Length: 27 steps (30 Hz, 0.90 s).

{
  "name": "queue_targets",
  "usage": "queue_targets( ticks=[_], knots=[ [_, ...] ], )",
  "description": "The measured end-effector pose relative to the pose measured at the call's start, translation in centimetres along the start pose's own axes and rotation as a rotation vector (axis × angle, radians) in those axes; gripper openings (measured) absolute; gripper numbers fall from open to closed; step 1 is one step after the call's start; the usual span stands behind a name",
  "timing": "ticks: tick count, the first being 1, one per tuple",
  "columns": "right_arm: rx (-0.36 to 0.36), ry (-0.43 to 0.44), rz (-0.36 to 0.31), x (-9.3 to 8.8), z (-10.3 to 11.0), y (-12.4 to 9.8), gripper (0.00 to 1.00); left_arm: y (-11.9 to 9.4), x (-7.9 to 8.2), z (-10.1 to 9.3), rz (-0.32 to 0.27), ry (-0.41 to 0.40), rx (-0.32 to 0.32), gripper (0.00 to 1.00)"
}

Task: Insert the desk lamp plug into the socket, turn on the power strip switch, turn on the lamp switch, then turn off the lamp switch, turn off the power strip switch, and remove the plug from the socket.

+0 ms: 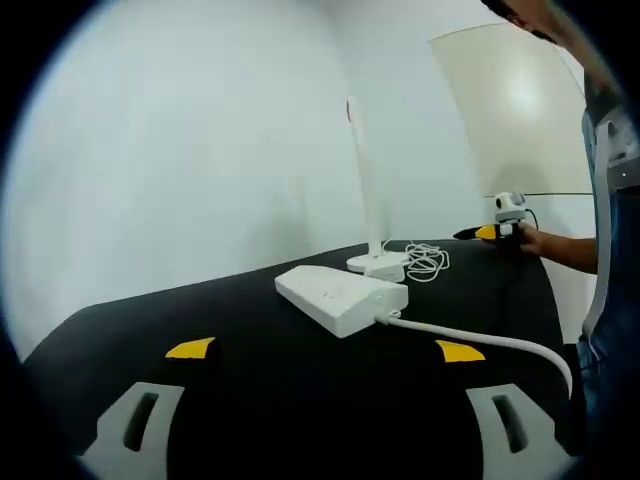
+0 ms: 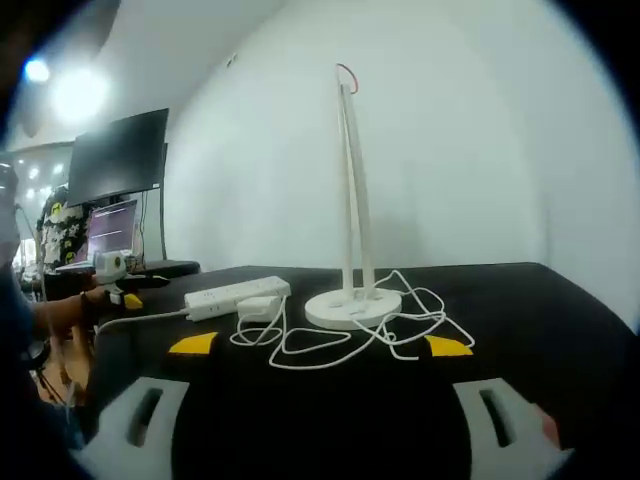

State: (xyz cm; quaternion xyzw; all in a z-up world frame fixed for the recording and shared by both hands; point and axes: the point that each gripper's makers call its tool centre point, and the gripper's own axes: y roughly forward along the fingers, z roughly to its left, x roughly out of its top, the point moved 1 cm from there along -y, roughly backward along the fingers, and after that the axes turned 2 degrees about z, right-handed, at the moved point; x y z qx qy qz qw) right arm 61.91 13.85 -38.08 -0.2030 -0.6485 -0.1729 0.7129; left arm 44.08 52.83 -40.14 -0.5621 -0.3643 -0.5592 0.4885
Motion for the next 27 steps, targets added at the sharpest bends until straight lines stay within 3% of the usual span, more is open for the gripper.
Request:
queue_targets(
  ticks=[10, 14, 17, 21, 23, 27],
  knots=[
    [-0.004, 0.003, -0.004, 0.1, 0.1, 0.0, 0.8, 0.0, 0.0, 0.1, -0.003, -0.004, -0.002, 0.83],
    [0.024, 0.11, -0.014, 0.4, -0.1, -0.1, 0.8, 0.0, 0.6, 0.1, -0.018, -0.022, -0.006, 0.83],
    [0.022, 0.12, -0.027, 1.2, -0.4, -0.2, 0.8, 0.2, 0.8, 0.1, -0.006, -0.032, -0.014, 0.81],
    [0.055, 0.115, 0.002, 2.2, 0.0, 0.3, 0.78, 0.8, 1.6, -0.6, -0.02, -0.031, -0.037, 0.82],
    [0.104, 0.113, 0.03, 2.7, 0.6, 0.9, 0.74, 1.2, 1.8, -0.8, -0.015, -0.023, -0.05, 0.82],
    [0.148, 0.104, 0.062, 3.8, 1.1, 2.0, 0.68, 2.7, 2.0, -1.2, 0.017, 0.041, -0.064, 0.87]
  ],
)
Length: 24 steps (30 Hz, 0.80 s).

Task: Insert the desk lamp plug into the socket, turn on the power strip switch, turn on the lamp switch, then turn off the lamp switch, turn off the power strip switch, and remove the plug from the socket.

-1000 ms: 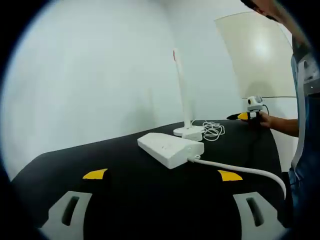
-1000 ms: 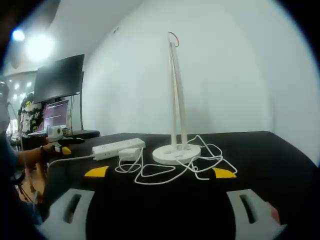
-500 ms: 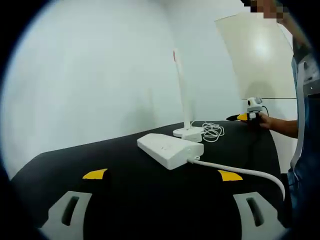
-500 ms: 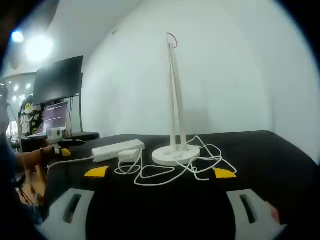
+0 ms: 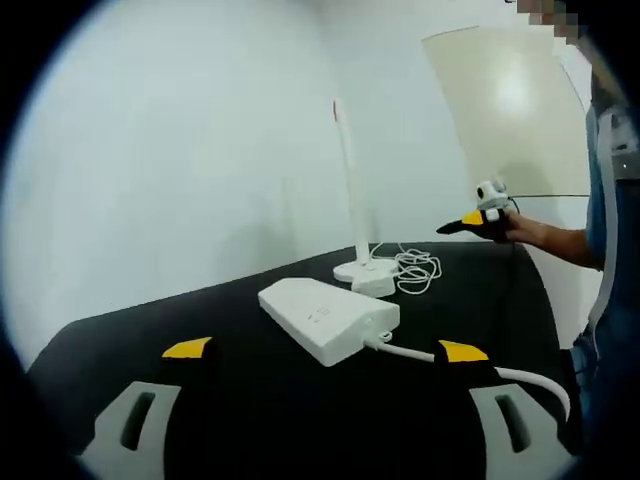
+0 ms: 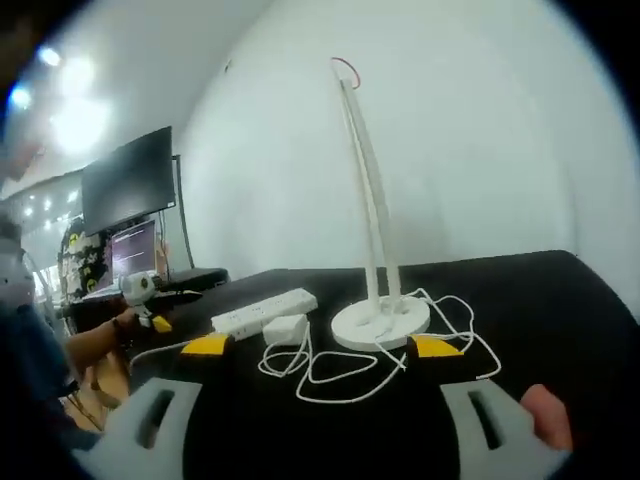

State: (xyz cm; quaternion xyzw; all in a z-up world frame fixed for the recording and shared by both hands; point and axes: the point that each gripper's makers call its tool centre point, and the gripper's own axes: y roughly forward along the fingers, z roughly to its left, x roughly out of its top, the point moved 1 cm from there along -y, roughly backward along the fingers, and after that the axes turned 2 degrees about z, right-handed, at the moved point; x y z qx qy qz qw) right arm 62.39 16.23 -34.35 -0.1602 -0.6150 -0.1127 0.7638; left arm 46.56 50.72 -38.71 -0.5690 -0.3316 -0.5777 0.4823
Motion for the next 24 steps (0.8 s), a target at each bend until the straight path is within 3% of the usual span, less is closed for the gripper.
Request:
queue_targets(
  ticks=[5, 9, 12, 14, 17, 20, 24],
  knots=[
    [0.043, 0.009, 0.05, 1.1, 0.4, 1.3, 0.62, 1.3, 0.1, -0.1, 0.018, 0.014, -0.02, 0.86],
    [0.076, 0.024, 0.073, 2.0, 0.9, 2.0, 0.58, 1.8, 0.1, -0.1, -0.001, 0.004, -0.035, 0.86],
    [0.087, 0.045, 0.152, 1.9, 1.1, 2.7, 0.56, 2.2, 0.2, 0.0, -0.023, -0.008, -0.037, 0.85],
    [0.081, 0.024, 0.17, 2.2, 0.9, 3.4, 0.54, 2.5, 0.4, 0.1, -0.026, -0.011, -0.022, 0.82],
    [0.081, 0.061, 0.225, 2.3, 0.8, 4.0, 0.54, 2.9, 0.5, 0.4, -0.029, -0.004, -0.014, 0.8],
    [0.124, 0.099, 0.296, 2.1, 1.2, 4.6, 0.52, 3.0, 0.4, 0.4, -0.023, -0.006, -0.019, 0.78],
    [0.169, 0.073, 0.358, 1.9, 1.4, 5.6, 0.38, 3.0, 0.0, 0.3, -0.027, -0.033, -0.024, 0.76]
  ],
)
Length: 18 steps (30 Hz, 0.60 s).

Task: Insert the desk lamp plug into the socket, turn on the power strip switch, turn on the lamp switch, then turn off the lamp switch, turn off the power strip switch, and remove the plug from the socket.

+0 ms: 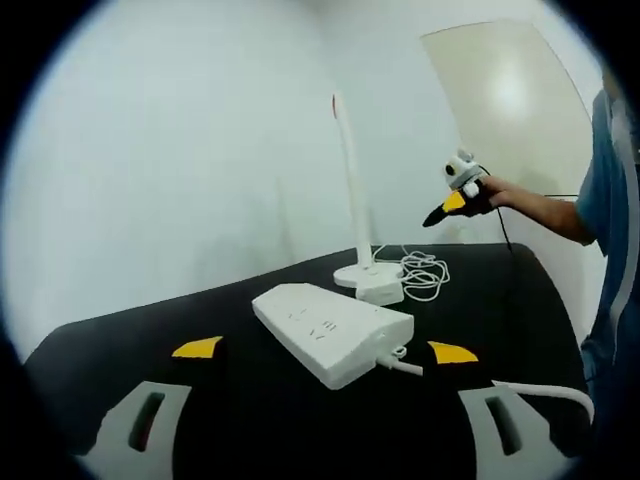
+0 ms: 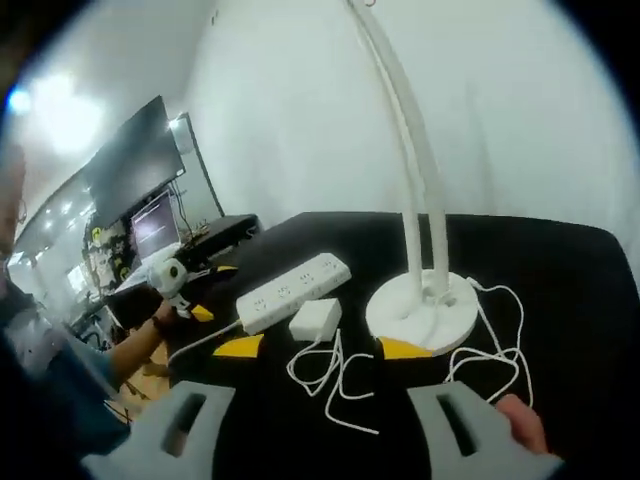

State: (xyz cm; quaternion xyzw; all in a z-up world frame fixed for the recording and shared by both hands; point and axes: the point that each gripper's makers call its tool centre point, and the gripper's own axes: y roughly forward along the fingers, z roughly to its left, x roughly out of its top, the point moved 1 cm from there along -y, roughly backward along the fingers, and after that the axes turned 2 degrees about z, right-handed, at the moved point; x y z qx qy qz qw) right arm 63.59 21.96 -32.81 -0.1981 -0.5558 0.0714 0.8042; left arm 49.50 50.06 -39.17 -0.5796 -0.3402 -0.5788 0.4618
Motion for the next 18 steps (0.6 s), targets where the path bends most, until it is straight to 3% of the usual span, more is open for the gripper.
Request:
queue_targets(
  ticks=[6, 10, 12, 18],
  knots=[
    [0.06, 0.031, 0.09, 0.1, 1.1, 1.3, 0.36, 0.0, -0.1, -0.6, 0.002, 0.001, -0.027, 0.73],
    [0.12, 0.124, 0.098, 1.0, 2.2, 2.1, 0.35, 0.1, -0.4, -0.7, 0.016, 0.006, -0.038, 0.71],
    [0.127, 0.129, 0.116, 1.4, 2.1, 2.5, 0.29, 0.0, -0.3, -0.7, 0.014, 0.002, -0.042, 0.71],
    [0.197, 0.211, 0.252, 1.2, 3.3, 4.7, 0.25, -0.2, -0.1, -0.7, -0.006, -0.014, -0.047, 0.7]
  ],
)
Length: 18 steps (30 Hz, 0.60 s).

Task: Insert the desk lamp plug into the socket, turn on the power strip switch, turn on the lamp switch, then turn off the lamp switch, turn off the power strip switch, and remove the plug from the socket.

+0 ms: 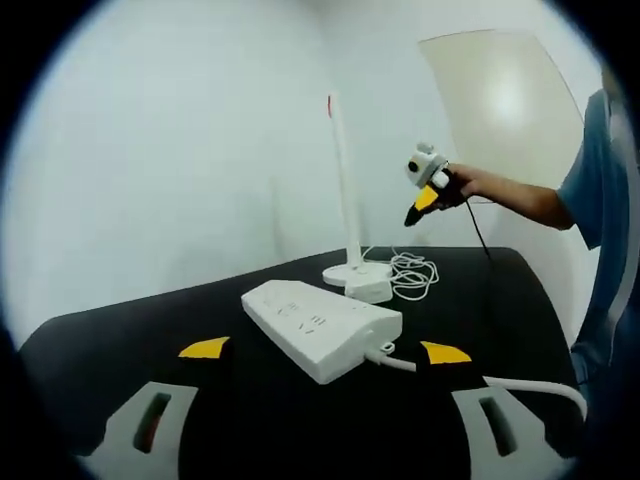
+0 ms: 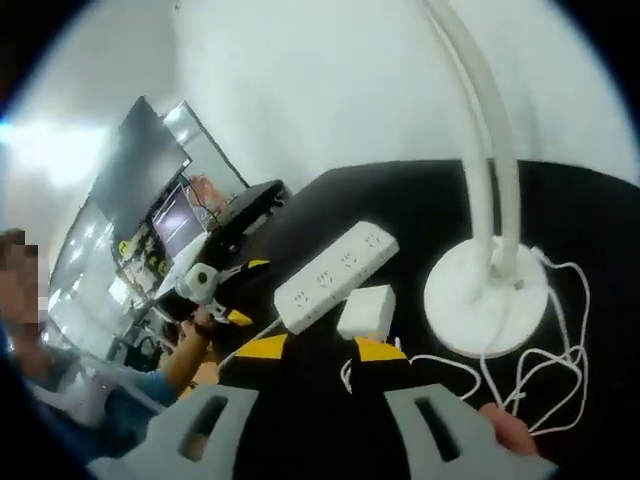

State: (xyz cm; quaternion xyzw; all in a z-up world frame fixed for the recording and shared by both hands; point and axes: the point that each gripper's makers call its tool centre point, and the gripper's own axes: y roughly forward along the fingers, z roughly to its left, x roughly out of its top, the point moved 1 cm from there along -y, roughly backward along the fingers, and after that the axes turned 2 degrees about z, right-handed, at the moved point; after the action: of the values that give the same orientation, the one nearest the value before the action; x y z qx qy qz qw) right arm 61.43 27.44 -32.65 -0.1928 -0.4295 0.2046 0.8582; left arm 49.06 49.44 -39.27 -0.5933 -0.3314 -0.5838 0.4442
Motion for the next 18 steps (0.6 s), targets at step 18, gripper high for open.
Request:
queue_targets(
  ticks=[18],
  knots=[
    [-0.13, 0.028, 0.293, -2.6, -2.1, 5.9, 0.17, -0.2, 0.8, -0.1, -0.045, -0.038, -0.027, 0.69]
  ],
)
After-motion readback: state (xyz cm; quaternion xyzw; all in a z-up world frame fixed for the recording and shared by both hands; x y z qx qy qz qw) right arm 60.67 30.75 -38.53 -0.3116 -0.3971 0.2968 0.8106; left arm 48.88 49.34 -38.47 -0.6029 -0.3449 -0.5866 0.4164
